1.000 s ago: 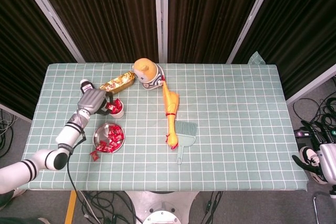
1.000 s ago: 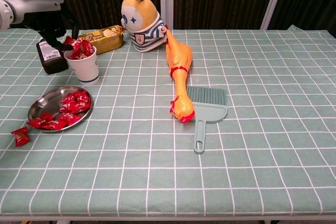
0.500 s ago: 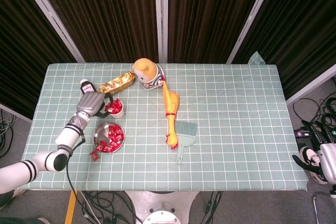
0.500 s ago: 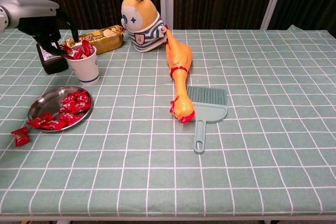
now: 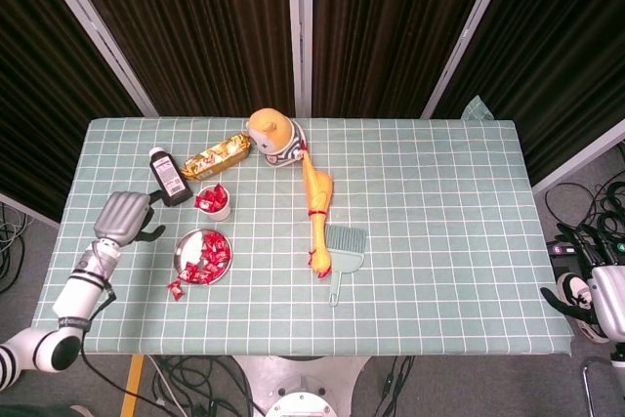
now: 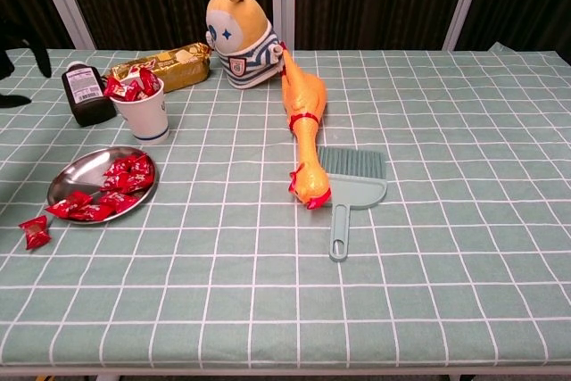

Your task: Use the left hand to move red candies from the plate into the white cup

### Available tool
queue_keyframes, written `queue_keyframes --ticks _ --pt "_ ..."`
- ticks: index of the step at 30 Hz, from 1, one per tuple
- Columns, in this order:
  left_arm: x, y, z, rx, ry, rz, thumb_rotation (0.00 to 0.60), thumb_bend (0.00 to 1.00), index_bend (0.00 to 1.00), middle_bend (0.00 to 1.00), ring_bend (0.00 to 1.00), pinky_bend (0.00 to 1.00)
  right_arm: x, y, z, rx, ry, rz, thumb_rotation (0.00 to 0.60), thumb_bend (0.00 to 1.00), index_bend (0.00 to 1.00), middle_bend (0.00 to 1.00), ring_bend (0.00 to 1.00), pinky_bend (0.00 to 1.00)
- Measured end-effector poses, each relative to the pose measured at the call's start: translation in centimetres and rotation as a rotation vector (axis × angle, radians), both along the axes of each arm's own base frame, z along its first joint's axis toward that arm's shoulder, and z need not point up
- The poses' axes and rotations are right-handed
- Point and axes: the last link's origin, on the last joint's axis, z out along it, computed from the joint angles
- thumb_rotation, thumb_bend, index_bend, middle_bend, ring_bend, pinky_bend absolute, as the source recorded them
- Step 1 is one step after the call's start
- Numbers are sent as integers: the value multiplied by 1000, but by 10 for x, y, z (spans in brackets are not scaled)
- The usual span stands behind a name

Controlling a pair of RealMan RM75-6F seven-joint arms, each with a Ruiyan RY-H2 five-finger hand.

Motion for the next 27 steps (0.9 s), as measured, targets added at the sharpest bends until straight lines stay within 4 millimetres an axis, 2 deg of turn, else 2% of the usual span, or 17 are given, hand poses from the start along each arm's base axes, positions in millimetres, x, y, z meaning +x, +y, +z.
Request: queue_keyframes --ticks 7,14,21,27 --pt "-21 -39 -9 -86 56 -48 600 296 507 1000 961 1000 1 -1 0 2 1 2 600 101 110 248 83 361" --pt "-27 -65 -24 -184 67 -150 600 305 514 1000 959 1000 3 1 0 0 2 5 600 101 110 248 84 360" --pt "-35 -82 -50 -281 86 -213 600 313 501 1000 958 1000 4 1 0 -3 5 6 600 101 110 248 83 361" --pt "-42 -86 -60 -299 115 -246 600 315 491 1000 956 1000 5 1 1 -3 7 6 600 101 110 248 83 361"
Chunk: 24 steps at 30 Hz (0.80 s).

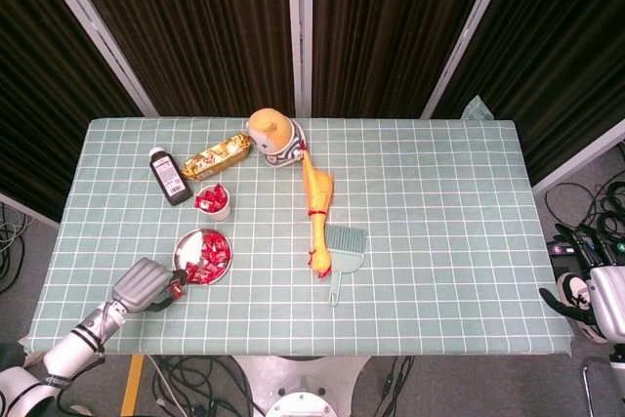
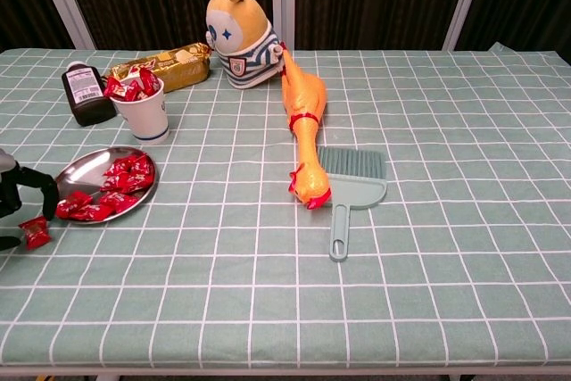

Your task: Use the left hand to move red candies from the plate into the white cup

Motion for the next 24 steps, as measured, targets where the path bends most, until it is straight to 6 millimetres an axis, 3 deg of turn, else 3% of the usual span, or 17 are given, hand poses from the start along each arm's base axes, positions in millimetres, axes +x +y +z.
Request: queue_keyframes --ticks 24 --pt "-19 3 -11 6 23 0 600 315 518 1000 954 1000 4 0 0 -2 2 5 600 101 110 248 83 361"
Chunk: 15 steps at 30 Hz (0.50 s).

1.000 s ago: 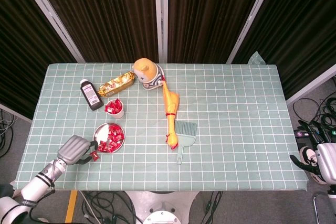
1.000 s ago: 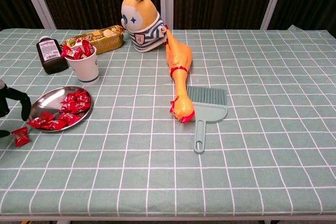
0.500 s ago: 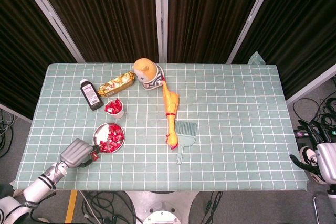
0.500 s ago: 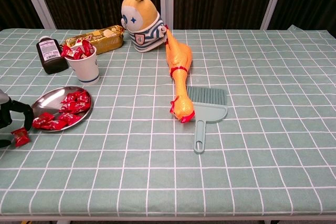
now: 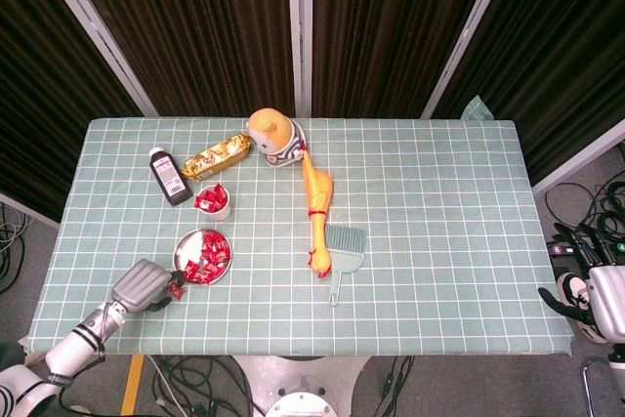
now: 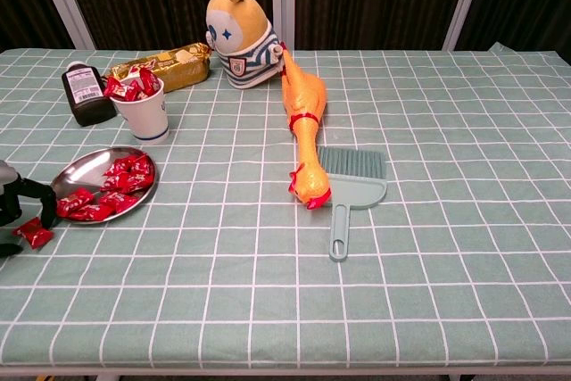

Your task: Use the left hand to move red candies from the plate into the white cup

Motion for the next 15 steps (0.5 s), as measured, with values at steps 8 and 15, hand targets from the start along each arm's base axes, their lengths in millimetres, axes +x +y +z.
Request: queue_keyframes --ticks 8,15 --pt "-5 0 -2 8 -24 24 600 325 587 1000 955 1000 0 1 1 -3 -3 0 600 101 110 248 83 361" --pt "-2 3 8 35 -96 68 600 338 595 1000 955 1000 0 0 1 1 -3 4 600 101 110 248 83 361"
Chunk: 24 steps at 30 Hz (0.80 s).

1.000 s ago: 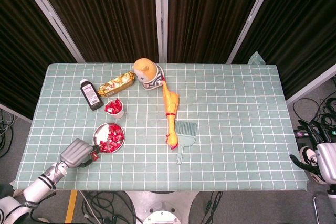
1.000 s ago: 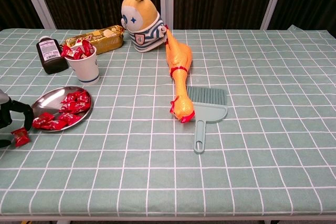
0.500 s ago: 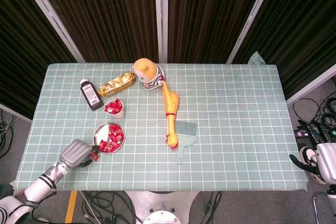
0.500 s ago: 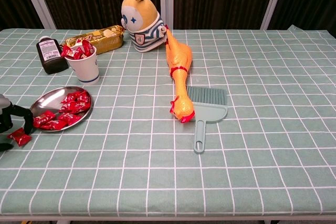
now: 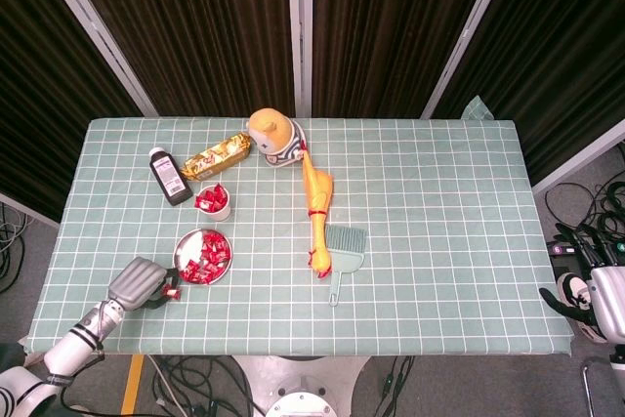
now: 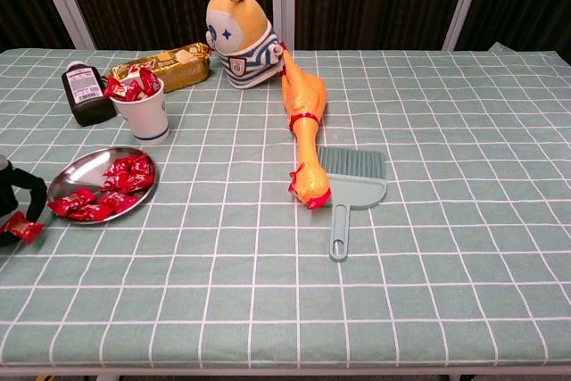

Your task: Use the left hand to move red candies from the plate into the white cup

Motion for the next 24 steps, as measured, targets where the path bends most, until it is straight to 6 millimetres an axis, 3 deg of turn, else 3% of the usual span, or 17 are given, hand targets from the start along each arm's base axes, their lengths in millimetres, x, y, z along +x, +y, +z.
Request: queue_keyframes --ticks 6,12,18,24 --pt "15 18 31 85 -88 14 600 340 594 1000 955 1000 0 -1 -2 13 5 3 600 101 110 248 83 361" --pt "47 55 65 188 -190 16 600 348 594 1000 955 1000 1 -3 -7 35 7 7 600 101 110 248 83 361" --pt "78 95 68 173 -210 39 600 348 594 1000 955 1000 1 -3 -10 47 5 13 600 101 110 248 83 361" --pt "115 132 53 138 -161 33 600 348 594 1000 954 1000 1 -4 -9 45 7 9 600 101 110 248 83 361"
